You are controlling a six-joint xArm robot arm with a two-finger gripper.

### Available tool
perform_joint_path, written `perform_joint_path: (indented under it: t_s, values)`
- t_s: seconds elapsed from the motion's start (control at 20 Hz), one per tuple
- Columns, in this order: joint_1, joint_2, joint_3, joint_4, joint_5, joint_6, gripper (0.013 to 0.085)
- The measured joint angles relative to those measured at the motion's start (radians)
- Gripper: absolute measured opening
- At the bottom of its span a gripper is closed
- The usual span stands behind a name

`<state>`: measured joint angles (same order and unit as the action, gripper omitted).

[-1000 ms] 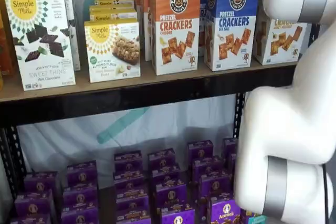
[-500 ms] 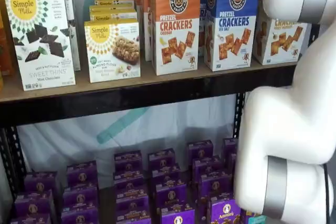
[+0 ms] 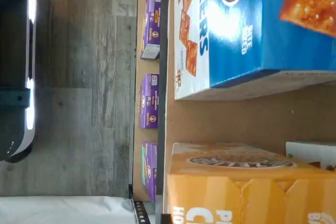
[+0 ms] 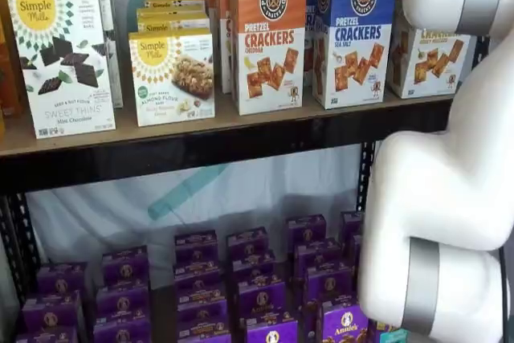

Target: Retrieve the yellow and white box located on the top shelf, the sixth one from the left

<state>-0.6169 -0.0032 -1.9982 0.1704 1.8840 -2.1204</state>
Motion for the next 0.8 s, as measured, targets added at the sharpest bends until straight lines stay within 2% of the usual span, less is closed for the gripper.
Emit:
perform_joint_path:
  t_s: [0.3,0.8]
  values:
    - [0.001,-0.015,0.002,0.001,0.014,0.003,0.0570]
    - [-0.017,-0.129,0.098,-0.027,0.052,-0.023,0.0570]
